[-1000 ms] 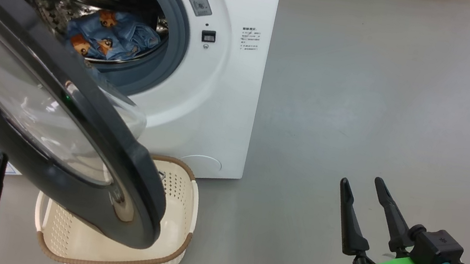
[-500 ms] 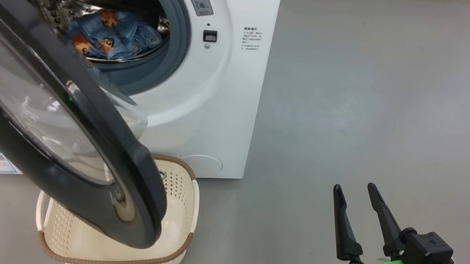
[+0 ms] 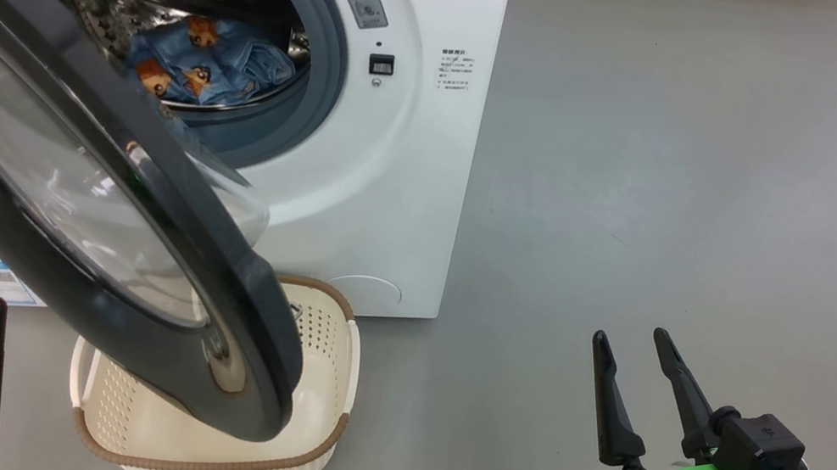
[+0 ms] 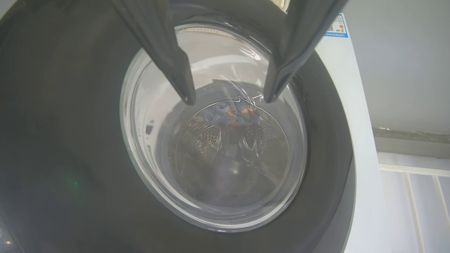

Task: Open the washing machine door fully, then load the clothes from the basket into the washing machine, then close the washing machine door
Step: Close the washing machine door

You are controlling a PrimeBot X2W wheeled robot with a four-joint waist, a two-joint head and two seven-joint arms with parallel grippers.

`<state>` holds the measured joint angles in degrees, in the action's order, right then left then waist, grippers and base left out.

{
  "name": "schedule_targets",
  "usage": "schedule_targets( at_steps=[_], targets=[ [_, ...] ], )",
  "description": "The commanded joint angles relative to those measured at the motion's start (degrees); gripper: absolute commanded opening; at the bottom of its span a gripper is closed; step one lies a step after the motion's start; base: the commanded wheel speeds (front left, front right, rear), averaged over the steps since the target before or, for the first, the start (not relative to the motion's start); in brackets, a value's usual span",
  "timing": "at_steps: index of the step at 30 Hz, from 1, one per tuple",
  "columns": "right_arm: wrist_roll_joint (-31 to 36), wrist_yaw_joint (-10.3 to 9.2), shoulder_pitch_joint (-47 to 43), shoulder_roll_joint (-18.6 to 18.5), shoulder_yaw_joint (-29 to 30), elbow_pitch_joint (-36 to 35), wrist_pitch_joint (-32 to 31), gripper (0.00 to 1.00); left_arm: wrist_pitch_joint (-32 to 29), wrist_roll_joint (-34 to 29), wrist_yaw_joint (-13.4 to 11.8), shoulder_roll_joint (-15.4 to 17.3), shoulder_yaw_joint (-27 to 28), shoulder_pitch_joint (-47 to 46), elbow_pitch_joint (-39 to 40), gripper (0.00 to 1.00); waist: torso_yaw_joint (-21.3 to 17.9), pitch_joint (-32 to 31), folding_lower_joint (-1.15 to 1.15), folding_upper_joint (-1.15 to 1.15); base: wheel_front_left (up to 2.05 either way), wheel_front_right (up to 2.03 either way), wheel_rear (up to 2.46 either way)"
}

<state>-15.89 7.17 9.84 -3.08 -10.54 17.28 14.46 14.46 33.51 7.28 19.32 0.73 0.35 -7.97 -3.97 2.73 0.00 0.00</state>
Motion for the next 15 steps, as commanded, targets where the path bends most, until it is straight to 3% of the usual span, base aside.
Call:
schedule_targets(
  at_steps=[1,15],
  targets=[
    [0.7,0.32,1.4,0.2,-1.0,-1.2,0.5,1.0,0.5,-0.4,0.2,1.6,2.2,-1.3,1.3,1.0,0.1,0.1,0.0,0.0,0.0,0.0,0.0],
    [0.5,0.32,1.5,0.2,-0.9,-1.3,0.5,1.0,0.5,-1.0,0.2,1.5,1.9,-1.7,0.8,1.0,0.3,0.2,0.0,0.0,0.0,0.0,0.0]
  ],
)
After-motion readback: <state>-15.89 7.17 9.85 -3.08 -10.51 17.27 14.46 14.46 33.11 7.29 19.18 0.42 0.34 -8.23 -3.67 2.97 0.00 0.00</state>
